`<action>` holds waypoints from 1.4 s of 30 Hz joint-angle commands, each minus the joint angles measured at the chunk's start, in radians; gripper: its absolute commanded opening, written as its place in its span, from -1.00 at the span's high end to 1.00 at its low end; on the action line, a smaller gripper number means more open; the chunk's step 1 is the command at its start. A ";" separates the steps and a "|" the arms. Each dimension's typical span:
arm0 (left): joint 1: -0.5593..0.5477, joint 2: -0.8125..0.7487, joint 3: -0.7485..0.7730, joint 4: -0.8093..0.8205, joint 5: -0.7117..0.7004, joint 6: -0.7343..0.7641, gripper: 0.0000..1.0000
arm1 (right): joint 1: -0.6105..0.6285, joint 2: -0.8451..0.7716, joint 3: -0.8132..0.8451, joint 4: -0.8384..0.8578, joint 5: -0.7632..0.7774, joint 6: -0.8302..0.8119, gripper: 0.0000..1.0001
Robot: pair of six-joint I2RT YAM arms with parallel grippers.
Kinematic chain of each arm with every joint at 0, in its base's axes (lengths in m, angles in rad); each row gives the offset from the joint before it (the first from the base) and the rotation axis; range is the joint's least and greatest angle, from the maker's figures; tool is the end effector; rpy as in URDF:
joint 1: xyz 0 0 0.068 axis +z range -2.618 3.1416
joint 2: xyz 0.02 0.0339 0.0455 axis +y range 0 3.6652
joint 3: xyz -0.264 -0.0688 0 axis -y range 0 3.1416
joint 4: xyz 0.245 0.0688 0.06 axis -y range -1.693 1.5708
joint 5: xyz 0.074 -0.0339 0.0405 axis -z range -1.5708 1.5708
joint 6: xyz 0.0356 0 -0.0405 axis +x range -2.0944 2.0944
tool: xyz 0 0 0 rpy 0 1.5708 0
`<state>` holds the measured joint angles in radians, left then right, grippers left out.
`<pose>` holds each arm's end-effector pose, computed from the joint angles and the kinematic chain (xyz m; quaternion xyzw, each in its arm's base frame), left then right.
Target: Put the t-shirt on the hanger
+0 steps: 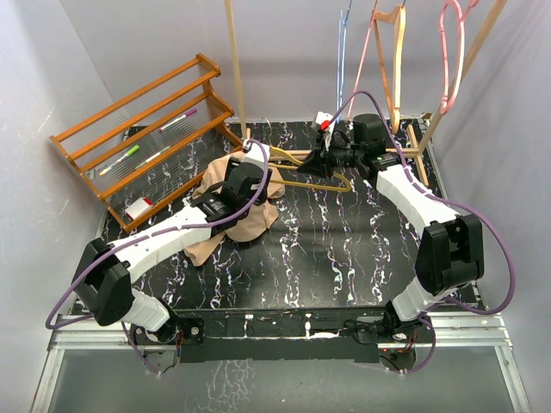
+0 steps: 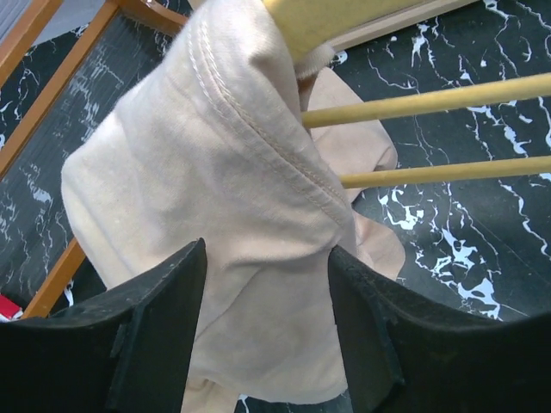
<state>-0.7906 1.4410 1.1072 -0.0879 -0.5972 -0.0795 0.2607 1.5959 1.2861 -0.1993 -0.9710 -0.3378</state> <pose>0.2473 -0.2214 0.3094 0.1294 0.8078 0.0050 0.5751 0.3407 0.1213 0.3140 -0.4506 0.6592 0.3849 0.4629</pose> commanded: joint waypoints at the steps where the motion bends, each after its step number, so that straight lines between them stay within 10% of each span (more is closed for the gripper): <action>1: -0.004 0.004 -0.042 0.090 -0.005 0.064 -0.02 | -0.004 -0.053 0.014 0.081 -0.015 0.010 0.84; 6: -0.003 -0.001 -0.066 0.132 -0.008 0.100 1.00 | -0.005 -0.064 0.007 0.077 -0.011 0.007 0.84; 29: 0.306 -0.290 0.066 -0.225 0.371 0.466 1.00 | -0.011 -0.041 0.093 -0.329 -0.104 -0.323 0.84; 42: 0.333 -0.242 0.284 -0.394 0.545 0.729 1.00 | -0.011 -0.152 -0.029 -0.005 -0.034 -0.151 0.84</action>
<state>-0.4656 1.1908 1.2377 -0.4164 -0.1246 0.5724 0.2531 1.5150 1.2888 -0.4332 -1.0153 -0.5846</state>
